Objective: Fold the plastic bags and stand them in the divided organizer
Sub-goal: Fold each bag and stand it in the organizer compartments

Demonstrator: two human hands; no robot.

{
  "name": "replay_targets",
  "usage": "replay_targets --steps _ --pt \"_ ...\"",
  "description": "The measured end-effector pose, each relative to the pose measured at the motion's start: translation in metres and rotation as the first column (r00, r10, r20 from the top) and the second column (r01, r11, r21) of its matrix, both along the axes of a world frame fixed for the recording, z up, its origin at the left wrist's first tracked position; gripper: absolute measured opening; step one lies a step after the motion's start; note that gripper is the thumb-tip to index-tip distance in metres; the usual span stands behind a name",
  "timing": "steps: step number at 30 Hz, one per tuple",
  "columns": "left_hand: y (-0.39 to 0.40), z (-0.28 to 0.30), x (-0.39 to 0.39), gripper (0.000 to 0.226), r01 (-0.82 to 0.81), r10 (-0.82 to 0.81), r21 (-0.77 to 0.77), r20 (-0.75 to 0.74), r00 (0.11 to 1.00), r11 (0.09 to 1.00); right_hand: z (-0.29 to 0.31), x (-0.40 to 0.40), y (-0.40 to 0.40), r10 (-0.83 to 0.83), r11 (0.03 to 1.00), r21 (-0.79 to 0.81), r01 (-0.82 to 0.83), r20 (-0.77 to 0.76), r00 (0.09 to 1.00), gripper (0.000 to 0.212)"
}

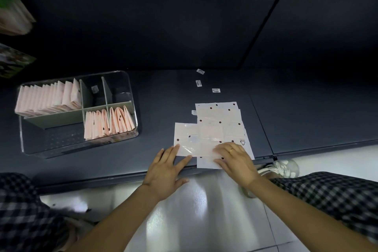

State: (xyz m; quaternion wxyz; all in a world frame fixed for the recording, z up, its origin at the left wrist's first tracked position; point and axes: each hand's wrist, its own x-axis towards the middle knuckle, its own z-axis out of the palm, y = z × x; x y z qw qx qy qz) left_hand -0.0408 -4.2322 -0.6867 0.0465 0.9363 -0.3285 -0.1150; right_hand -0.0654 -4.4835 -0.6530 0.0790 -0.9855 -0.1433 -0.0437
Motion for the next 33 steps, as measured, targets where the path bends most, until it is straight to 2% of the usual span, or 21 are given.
replay_targets --steps 5,7,10,13,15,18,21,25,27,28,31,33 --pt "-0.003 0.002 0.004 0.063 -0.032 0.030 -0.037 -0.048 0.998 0.999 -0.008 0.009 0.021 0.042 0.999 0.018 -0.042 0.012 0.999 0.015" --pt "-0.005 0.003 0.006 0.058 -0.071 0.065 -0.074 -0.075 0.995 0.995 -0.011 0.011 0.022 0.042 0.999 -0.028 -0.041 0.033 0.999 0.014" --pt "-0.009 0.005 0.010 0.054 -0.120 0.109 -0.117 -0.097 0.989 0.986 -0.013 0.016 0.026 0.053 0.988 -0.144 -0.051 0.015 0.998 0.025" --pt "-0.008 0.008 0.016 0.055 -0.159 0.146 -0.170 -0.090 0.985 0.972 -0.008 0.017 0.028 0.033 0.969 -0.242 -0.055 -0.092 0.995 0.042" --pt "-0.005 0.010 0.021 0.056 -0.179 0.163 -0.212 -0.090 0.982 0.961 -0.003 0.020 0.029 0.003 0.967 -0.249 -0.044 -0.162 0.987 0.042" --pt "0.000 0.011 0.028 0.058 -0.208 0.176 -0.270 -0.138 0.975 0.940 -0.001 0.027 0.025 0.065 0.991 -0.088 -0.097 -0.314 0.947 0.016" --pt "0.004 0.010 0.034 0.049 -0.280 0.223 -0.345 -0.198 0.955 0.896 0.014 0.035 0.026 0.082 0.991 0.136 -0.007 -0.560 0.824 0.013" --pt "0.006 0.011 0.039 0.017 -0.406 0.307 -0.436 -0.281 0.909 0.803 0.035 0.049 0.027 0.104 0.966 0.231 0.113 -0.751 0.652 0.011" --pt "0.006 0.011 0.039 0.012 -0.481 0.352 -0.426 -0.348 0.869 0.766 0.042 0.055 0.029 0.056 0.960 0.221 0.170 -0.752 0.657 0.012" --pt "0.006 0.012 0.040 0.012 -0.521 0.379 -0.410 -0.380 0.844 0.749 0.043 0.057 0.031 0.015 0.961 0.200 0.189 -0.722 0.691 0.012" --pt "0.004 0.012 0.045 0.015 -0.590 0.427 -0.386 -0.430 0.795 0.709 0.040 0.057 0.039 -0.140 0.977 0.077 0.201 -0.483 0.865 0.016" --pt "0.001 0.012 0.049 0.019 -0.591 0.422 -0.382 -0.440 0.793 0.711 0.034 0.050 0.045 -0.183 0.982 -0.005 0.190 -0.298 0.937 0.024"
